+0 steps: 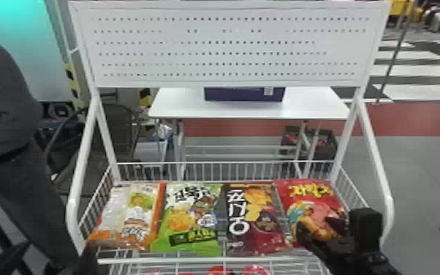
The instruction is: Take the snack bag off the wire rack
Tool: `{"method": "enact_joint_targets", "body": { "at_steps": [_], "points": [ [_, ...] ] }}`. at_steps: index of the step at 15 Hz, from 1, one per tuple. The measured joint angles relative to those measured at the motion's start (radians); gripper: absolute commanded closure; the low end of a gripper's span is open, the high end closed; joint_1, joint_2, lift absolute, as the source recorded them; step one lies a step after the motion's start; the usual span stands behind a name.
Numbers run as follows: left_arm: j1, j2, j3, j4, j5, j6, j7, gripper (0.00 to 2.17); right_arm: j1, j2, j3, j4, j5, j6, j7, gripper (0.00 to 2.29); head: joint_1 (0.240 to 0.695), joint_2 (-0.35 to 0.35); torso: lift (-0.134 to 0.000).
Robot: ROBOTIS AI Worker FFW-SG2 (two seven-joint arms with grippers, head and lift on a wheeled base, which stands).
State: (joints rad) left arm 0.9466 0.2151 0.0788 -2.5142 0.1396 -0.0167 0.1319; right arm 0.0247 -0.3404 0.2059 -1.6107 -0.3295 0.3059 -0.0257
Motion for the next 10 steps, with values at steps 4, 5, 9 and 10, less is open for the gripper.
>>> {"method": "enact_joint_targets", "body": {
  "at_steps": [4,5,9,10],
  "points": [
    [-0.003,0.0,0.002,0.003,0.001,0.003,0.001,0.16,0.014,0.001,0.002,-0.014,-0.011,0.003,0.009,2.16,0.499,0.0,0.0],
    [-0.004,-0.001,0.002,0.004,0.001,0.004,0.001,0.16,0.025,0.001,-0.003,-0.032,-0.019,0.003,0.015,2.19,0.499,0.0,0.0],
    [-0.011,-0.002,0.003,0.006,0.0,0.007,0.001,0.16,0.09,-0.001,-0.038,-0.143,-0.051,0.002,0.014,2.2,0.499,0.0,0.0],
    [-0.012,-0.002,0.002,0.006,0.0,0.007,0.001,0.16,0.115,-0.003,-0.051,-0.18,-0.058,-0.002,0.007,2.2,0.499,0.0,0.0]
  ]
}}
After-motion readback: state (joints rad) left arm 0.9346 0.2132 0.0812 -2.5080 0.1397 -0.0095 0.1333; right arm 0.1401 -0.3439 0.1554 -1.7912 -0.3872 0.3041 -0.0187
